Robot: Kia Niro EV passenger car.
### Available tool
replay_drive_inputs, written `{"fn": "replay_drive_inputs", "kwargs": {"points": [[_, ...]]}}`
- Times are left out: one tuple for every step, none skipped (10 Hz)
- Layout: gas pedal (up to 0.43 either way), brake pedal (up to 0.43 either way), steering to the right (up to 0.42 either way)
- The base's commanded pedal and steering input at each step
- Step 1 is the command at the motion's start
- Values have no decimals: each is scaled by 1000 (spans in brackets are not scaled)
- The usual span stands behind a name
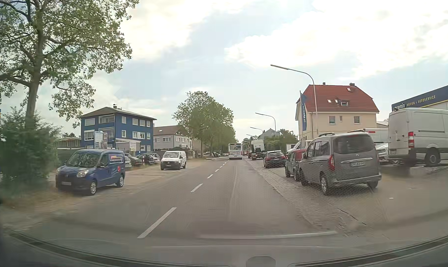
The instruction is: Follow the waypoints while adhering to traffic rules and regulations
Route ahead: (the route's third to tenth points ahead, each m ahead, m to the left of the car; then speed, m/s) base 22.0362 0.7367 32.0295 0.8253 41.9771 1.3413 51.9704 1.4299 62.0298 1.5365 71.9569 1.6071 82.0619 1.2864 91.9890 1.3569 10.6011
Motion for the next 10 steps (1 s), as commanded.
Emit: {"fn": "replay_drive_inputs", "kwargs": {"points": [[28,18,4],[28,18,2],[28,18,0],[28,18,-1],[28,18,-1],[28,18,-1],[28,18,-1],[28,18,-2],[28,18,-3],[28,18,-6]]}}
